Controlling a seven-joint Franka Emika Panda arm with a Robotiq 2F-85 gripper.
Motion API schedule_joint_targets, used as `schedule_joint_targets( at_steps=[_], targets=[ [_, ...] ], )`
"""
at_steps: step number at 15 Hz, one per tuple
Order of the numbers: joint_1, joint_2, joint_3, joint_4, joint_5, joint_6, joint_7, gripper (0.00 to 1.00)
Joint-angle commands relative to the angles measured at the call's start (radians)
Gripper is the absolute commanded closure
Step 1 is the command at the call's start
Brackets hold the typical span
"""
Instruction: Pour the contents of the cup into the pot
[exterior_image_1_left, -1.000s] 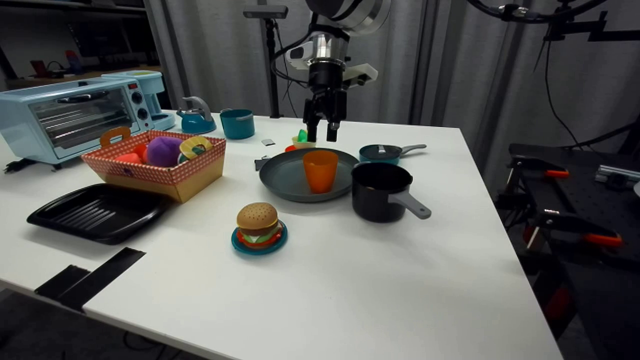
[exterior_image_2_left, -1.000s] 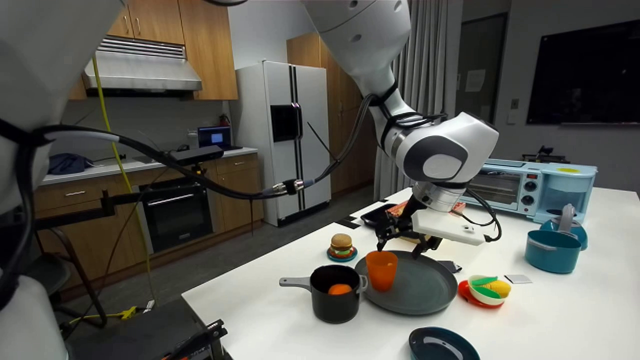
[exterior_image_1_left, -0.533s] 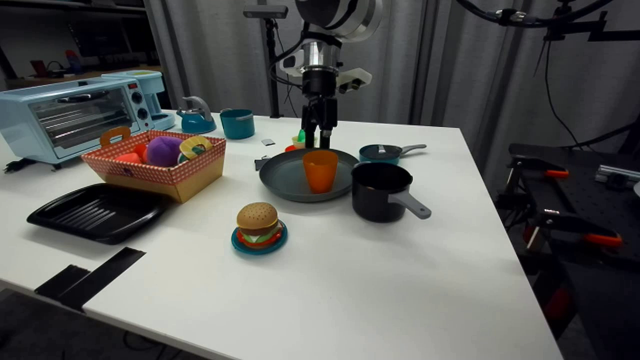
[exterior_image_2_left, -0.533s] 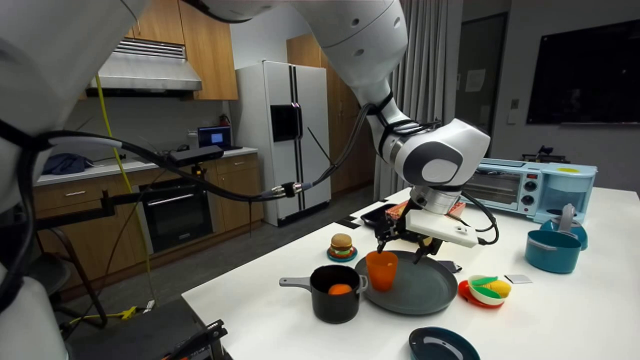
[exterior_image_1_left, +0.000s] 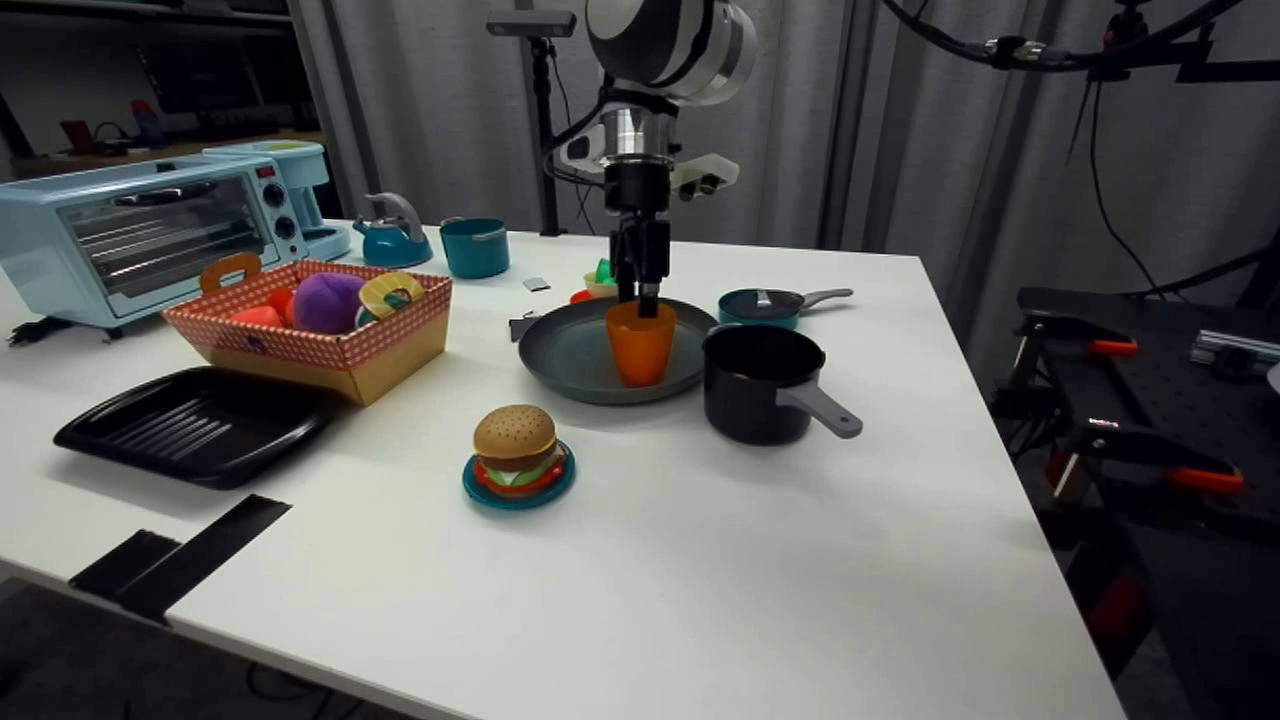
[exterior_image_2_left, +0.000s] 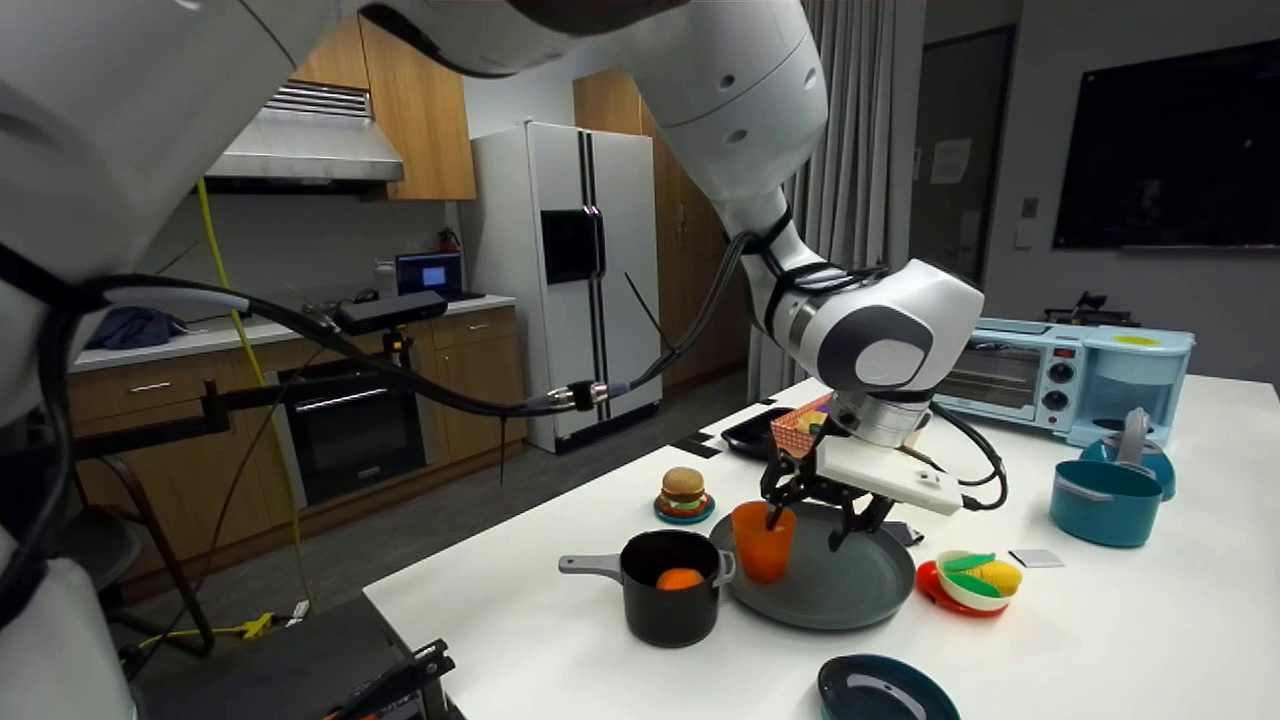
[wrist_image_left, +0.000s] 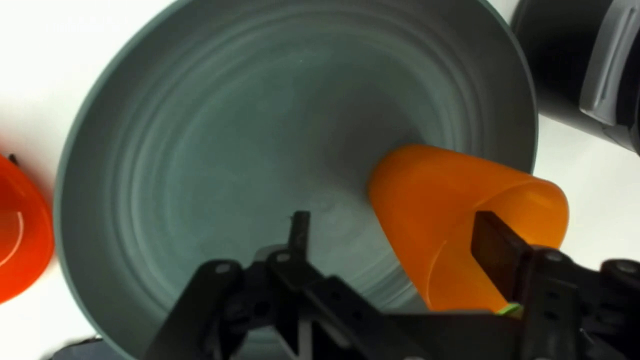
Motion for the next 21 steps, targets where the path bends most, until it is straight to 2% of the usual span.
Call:
schedule_joint_targets(
  at_steps=[1,4,8,16,21],
  targets=[
    [0.005,0.036,-0.003,0.069,-0.034,-0.046,0.046,0.46],
    [0.003,0.04,0.0,0.08,-0.037,-0.05,0.056,0.71],
    [0.007,0.015,-0.001,0.06,-0.03,-0.036,0.089,0.99],
    [0.019,-0.139,-0.01,-0.081,-0.024,0.038,0.225,0.99],
    [0.032,-0.243,-0.033,-0.211,-0.044,0.128,0.308,0.99]
  ],
)
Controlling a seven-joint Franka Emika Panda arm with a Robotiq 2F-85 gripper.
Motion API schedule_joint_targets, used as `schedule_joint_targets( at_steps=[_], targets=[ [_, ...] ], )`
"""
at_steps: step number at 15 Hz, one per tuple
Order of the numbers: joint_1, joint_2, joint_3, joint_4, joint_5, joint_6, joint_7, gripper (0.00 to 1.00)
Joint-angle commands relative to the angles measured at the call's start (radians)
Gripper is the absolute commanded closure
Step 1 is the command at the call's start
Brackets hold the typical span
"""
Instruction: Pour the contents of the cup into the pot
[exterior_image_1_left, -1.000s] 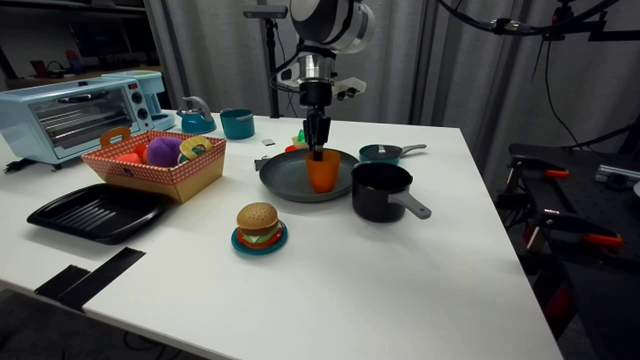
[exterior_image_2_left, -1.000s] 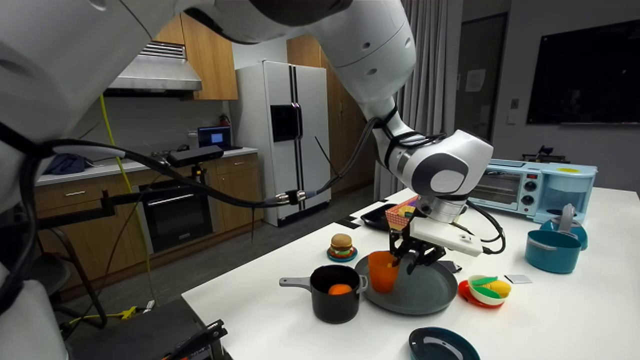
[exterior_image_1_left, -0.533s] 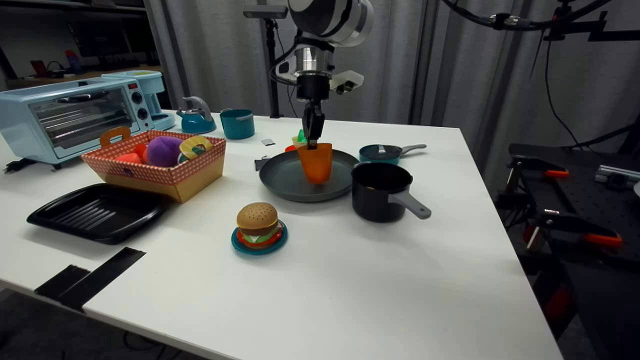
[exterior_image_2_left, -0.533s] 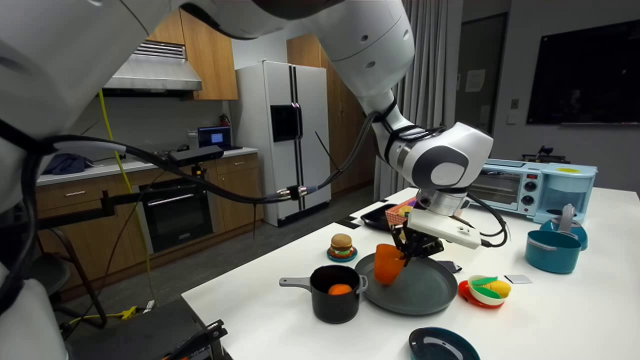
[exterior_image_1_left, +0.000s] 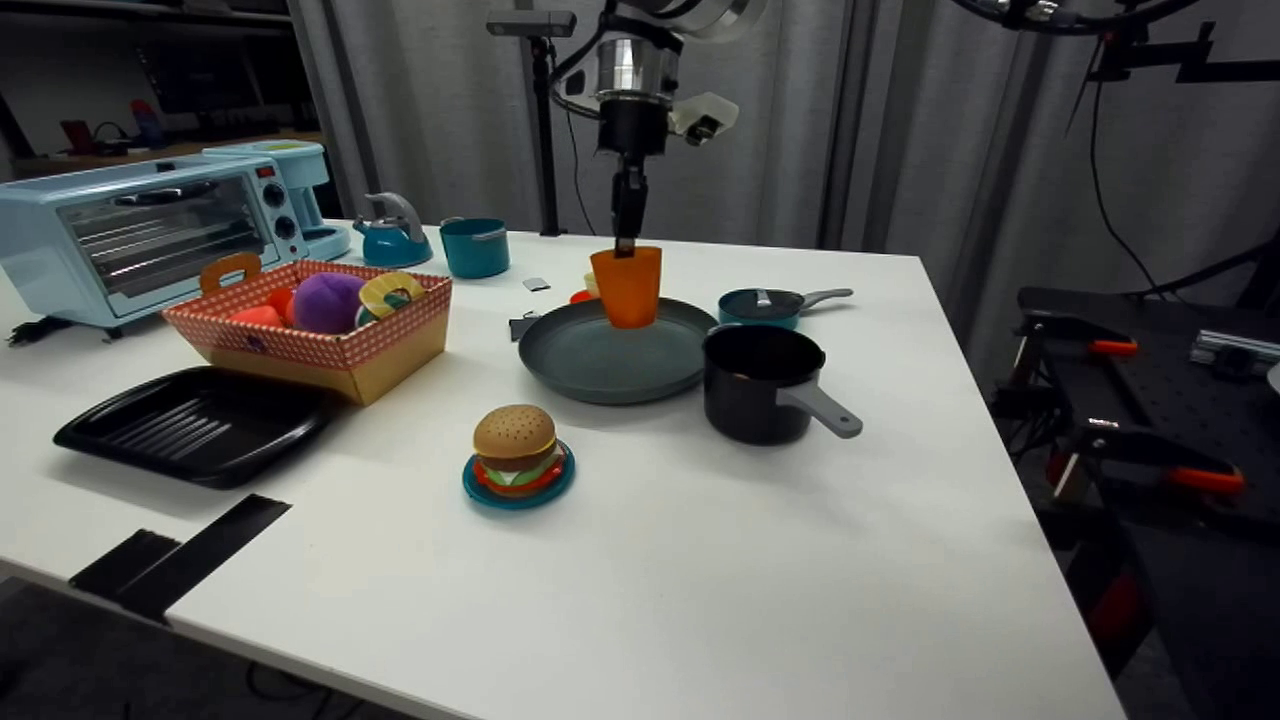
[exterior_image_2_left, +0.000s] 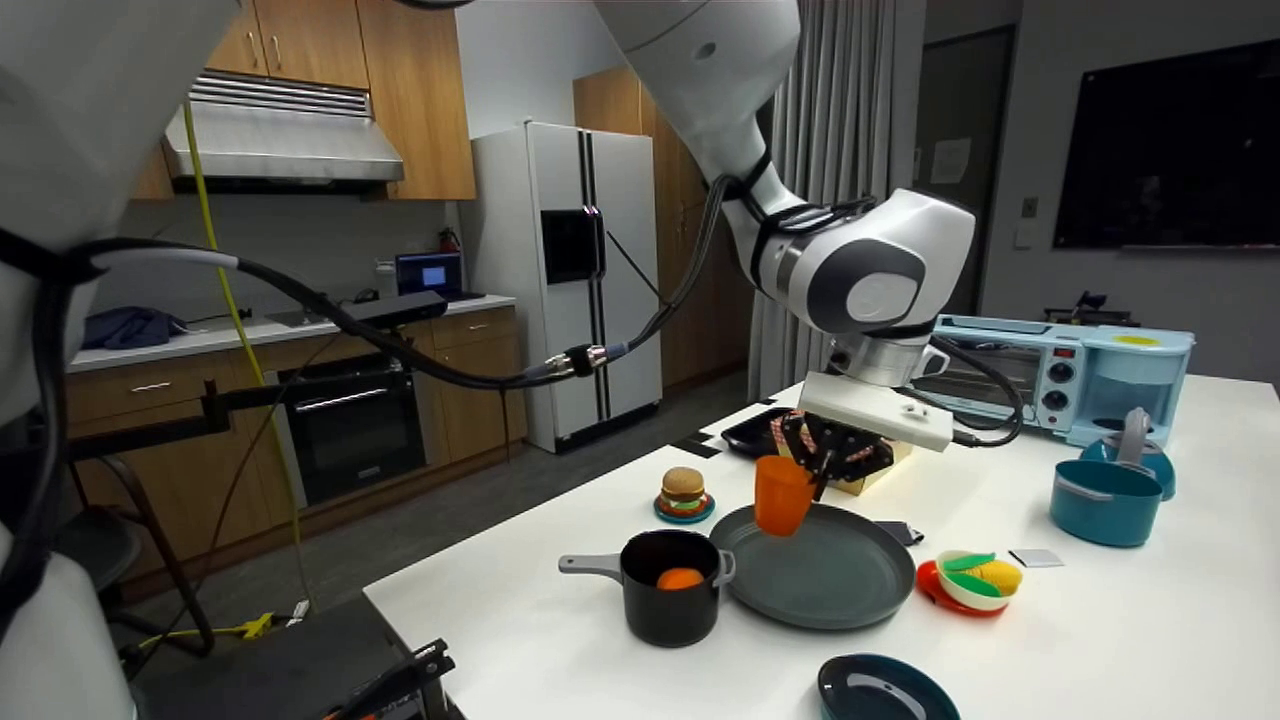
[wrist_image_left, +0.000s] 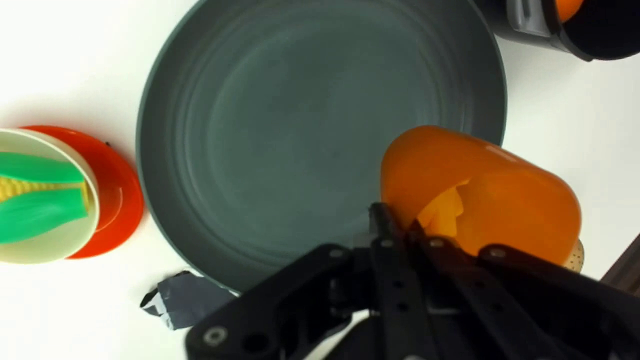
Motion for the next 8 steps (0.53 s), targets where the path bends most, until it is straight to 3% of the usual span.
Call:
schedule_joint_targets(
  at_steps=[1,8],
  targets=[
    [0.021,-0.111,-0.032,-0.146,-0.038,0.078,0.082,0.99],
    [0.031,-0.263,-0.087,-0.4,-0.142,0.231,0.211,0.99]
  ],
)
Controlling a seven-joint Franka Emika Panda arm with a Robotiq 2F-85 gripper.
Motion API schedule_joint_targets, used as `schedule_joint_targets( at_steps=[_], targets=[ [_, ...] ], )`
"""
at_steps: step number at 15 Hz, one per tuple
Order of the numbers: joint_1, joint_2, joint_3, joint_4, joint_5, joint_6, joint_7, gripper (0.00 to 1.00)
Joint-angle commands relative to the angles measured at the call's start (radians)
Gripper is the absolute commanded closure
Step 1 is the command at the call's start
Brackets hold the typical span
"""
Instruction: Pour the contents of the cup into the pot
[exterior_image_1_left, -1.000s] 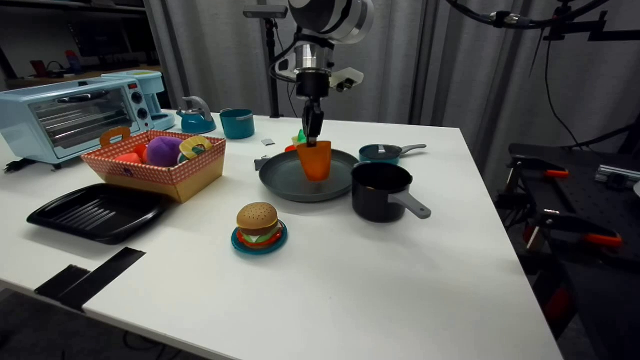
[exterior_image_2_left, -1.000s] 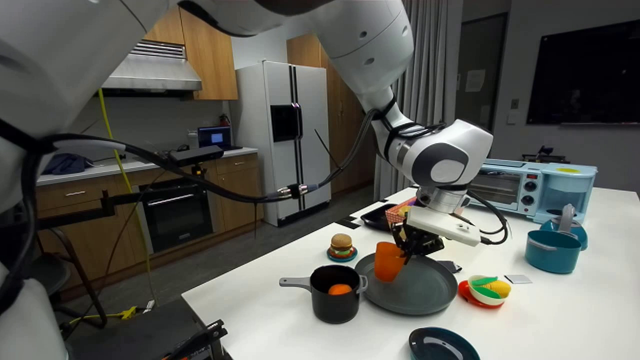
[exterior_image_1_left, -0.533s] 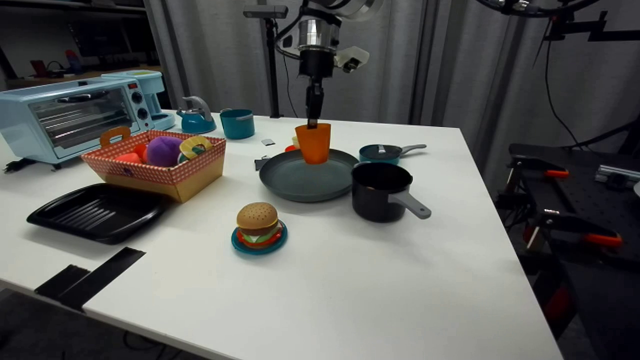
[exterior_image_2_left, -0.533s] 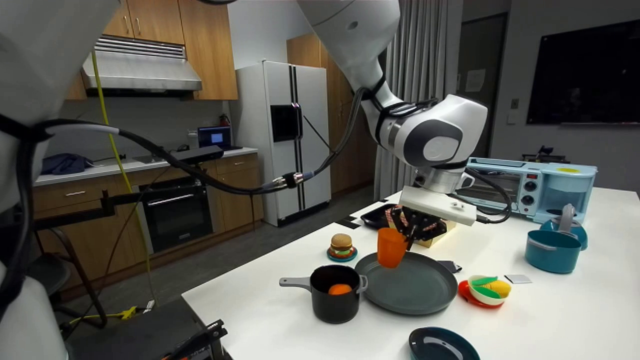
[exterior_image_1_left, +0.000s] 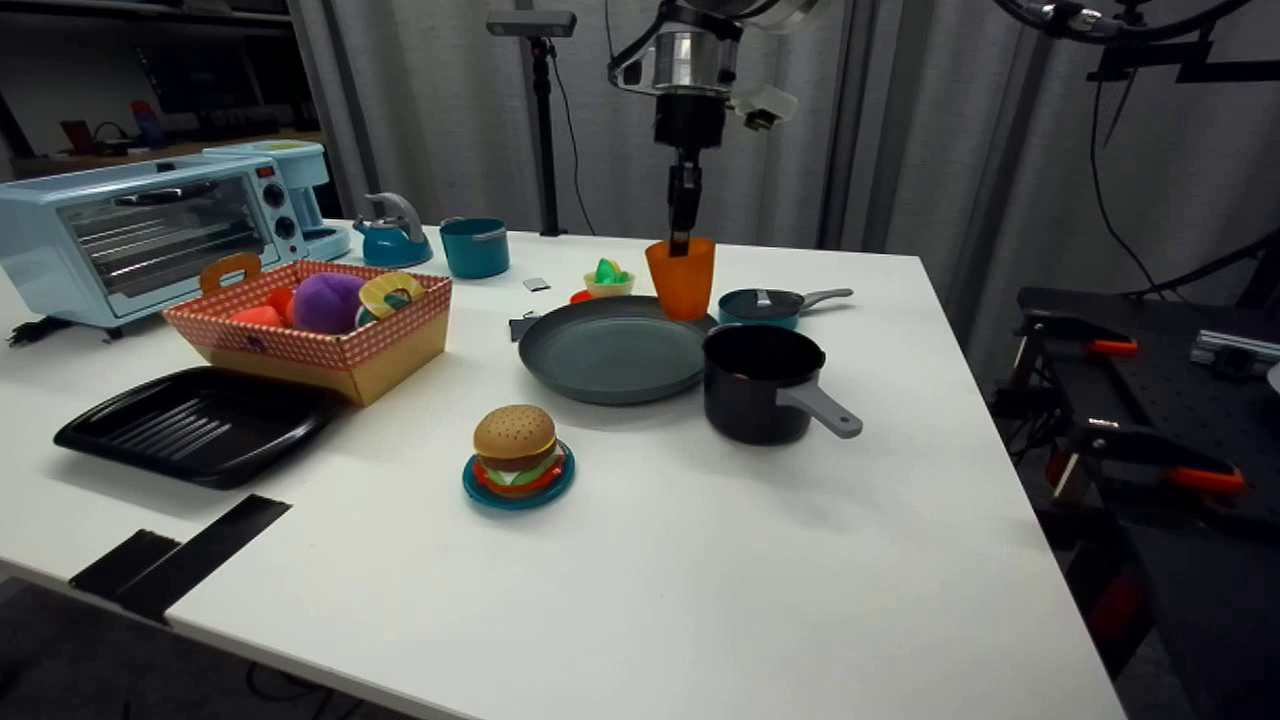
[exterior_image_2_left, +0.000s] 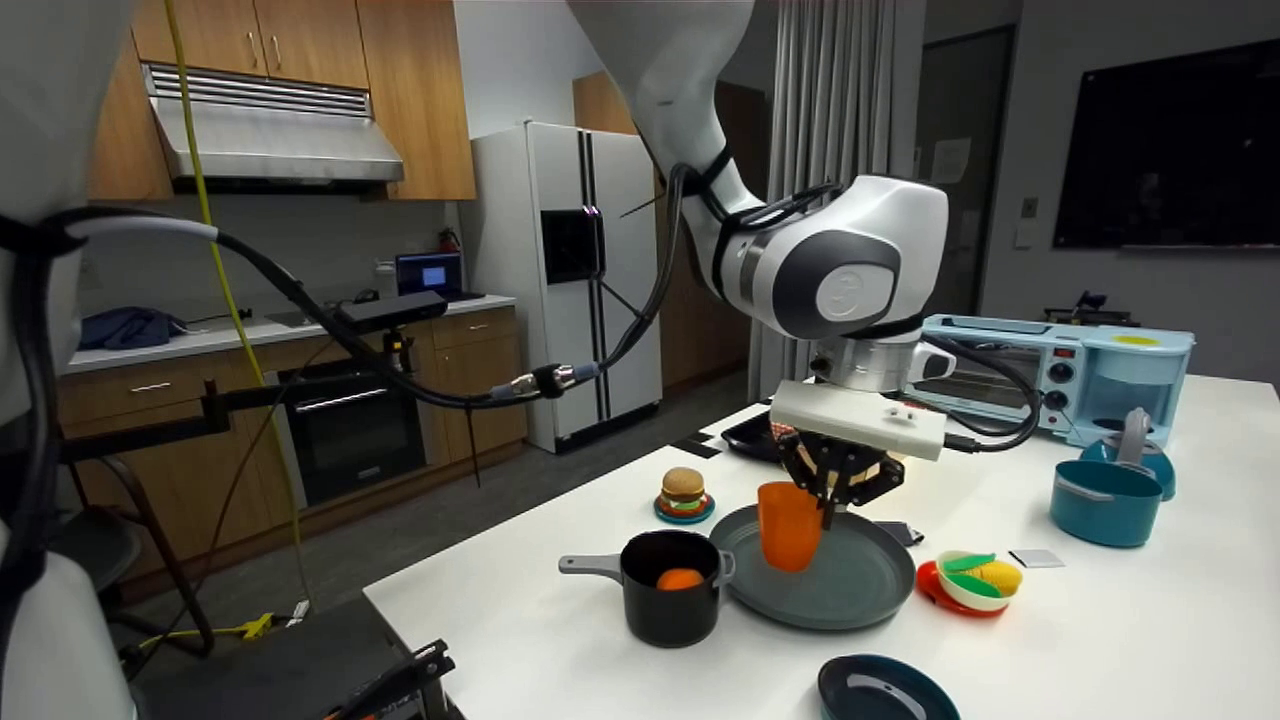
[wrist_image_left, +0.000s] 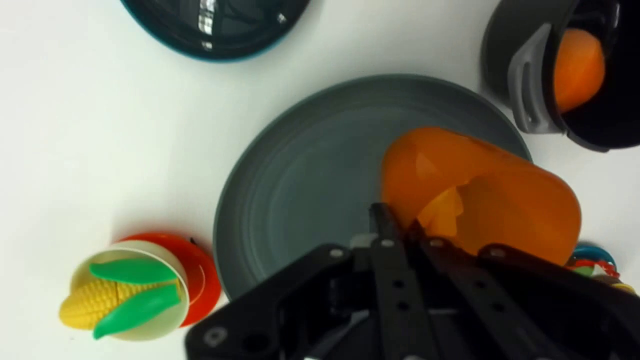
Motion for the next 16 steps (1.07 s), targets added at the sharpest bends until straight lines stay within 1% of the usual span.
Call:
schedule_joint_targets(
  at_steps=[1,4,8,11,13,16],
  targets=[
    [0.017,-0.127,-0.033,-0.168,-0.063,0.073,0.085,0.99],
    [0.025,-0.195,-0.044,-0.245,-0.106,0.094,0.13,0.99],
    [0.025,-0.306,-0.041,-0.335,-0.117,0.107,0.151,0.99],
    [0.041,-0.37,-0.052,-0.388,-0.139,0.113,0.178,0.99],
    [0.057,-0.391,-0.064,-0.411,-0.189,0.104,0.222,0.99],
    [0.084,-0.4,-0.078,-0.431,-0.32,0.089,0.329,0.99]
  ],
)
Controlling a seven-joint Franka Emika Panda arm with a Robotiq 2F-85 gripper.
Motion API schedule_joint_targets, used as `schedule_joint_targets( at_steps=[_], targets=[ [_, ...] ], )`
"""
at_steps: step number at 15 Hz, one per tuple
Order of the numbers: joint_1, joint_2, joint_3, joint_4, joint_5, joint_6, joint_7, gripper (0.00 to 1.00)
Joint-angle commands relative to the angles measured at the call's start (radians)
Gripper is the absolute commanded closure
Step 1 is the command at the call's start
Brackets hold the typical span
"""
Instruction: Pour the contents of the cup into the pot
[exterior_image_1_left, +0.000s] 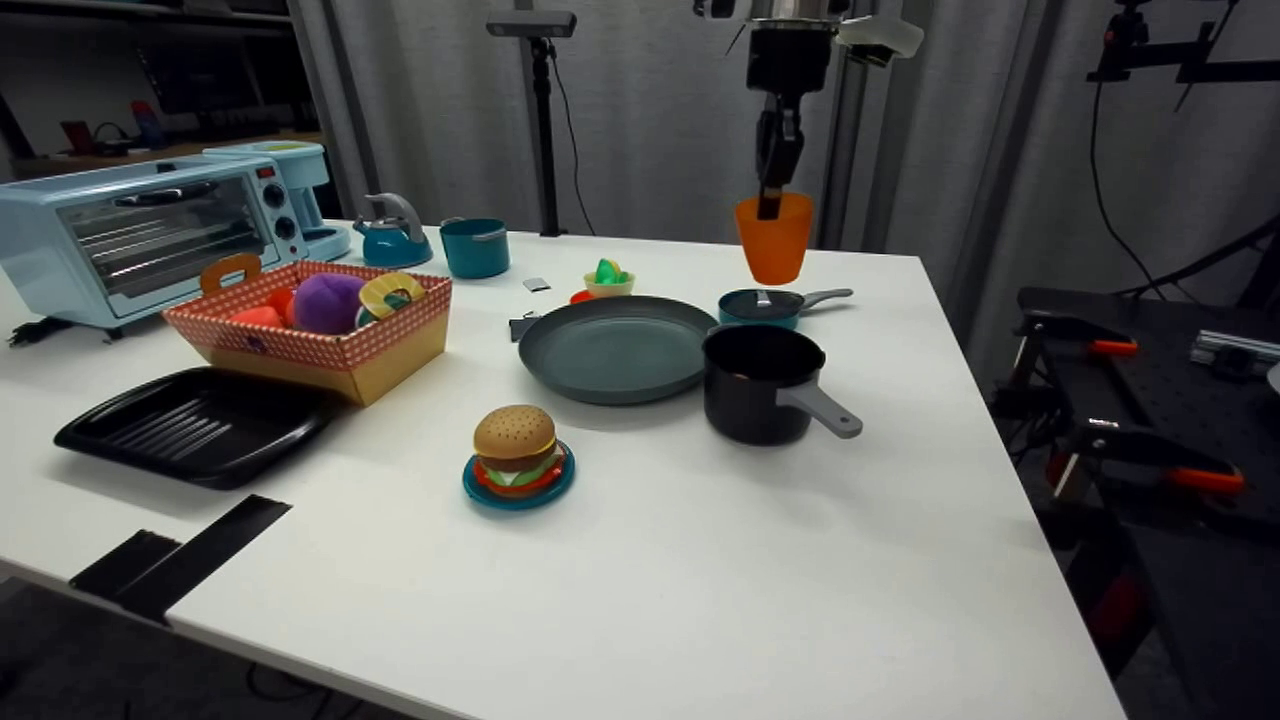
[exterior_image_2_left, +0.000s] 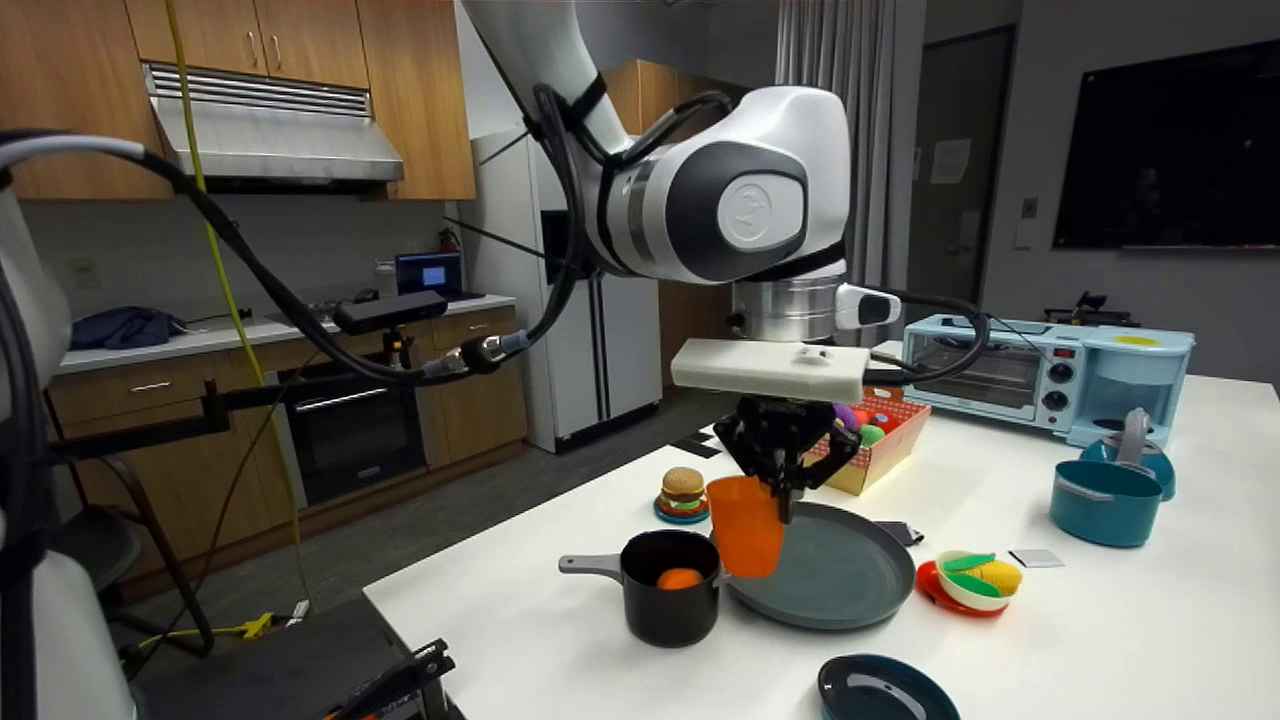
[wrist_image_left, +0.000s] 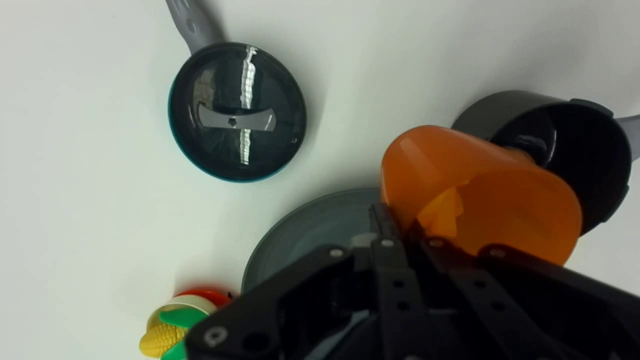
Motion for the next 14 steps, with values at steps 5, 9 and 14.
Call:
schedule_joint_targets(
  at_steps=[5,9,14],
  targets=[
    [0.089,-0.043,-0.044,-0.044,-0.331,-0.02,0.293,0.99],
    [0.131,-0.052,-0.039,-0.037,-0.478,-0.052,0.433,0.99],
    [0.167,-0.042,-0.033,-0.018,-0.632,-0.129,0.58,0.99]
  ],
)
